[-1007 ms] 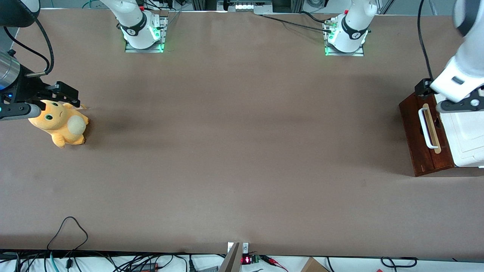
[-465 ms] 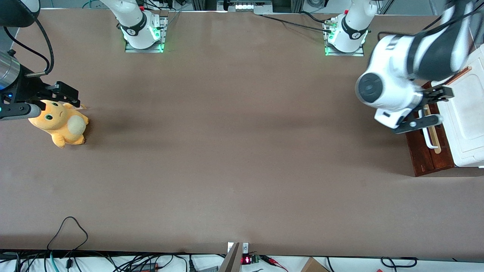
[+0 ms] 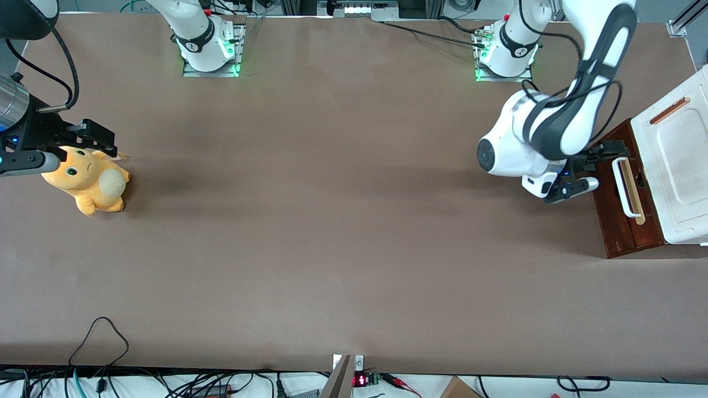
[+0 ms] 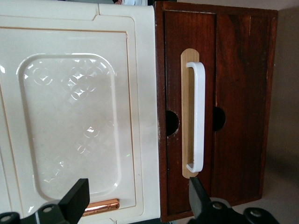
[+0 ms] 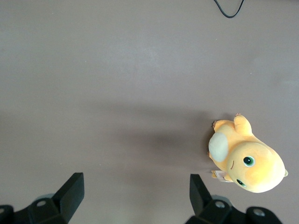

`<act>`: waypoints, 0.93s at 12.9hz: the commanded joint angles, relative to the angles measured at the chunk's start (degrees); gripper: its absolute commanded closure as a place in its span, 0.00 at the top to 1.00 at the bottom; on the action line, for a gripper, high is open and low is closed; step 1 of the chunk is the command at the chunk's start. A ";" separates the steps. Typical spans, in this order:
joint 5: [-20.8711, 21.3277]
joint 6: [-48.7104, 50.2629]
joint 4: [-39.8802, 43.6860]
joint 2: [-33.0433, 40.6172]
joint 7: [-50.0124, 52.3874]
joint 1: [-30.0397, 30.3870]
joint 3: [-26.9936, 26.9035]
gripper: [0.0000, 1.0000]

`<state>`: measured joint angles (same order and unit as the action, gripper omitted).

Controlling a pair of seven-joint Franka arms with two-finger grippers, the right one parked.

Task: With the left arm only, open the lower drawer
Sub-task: 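Swing the left gripper out and around to face the white drawer handle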

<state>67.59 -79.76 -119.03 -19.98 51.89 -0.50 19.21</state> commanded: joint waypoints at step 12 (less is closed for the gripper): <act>16.59 0.92 -3.67 -12.79 11.56 4.63 1.19 0.88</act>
<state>81.14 -79.99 -123.30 -31.22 61.93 4.00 20.98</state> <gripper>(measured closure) 0.115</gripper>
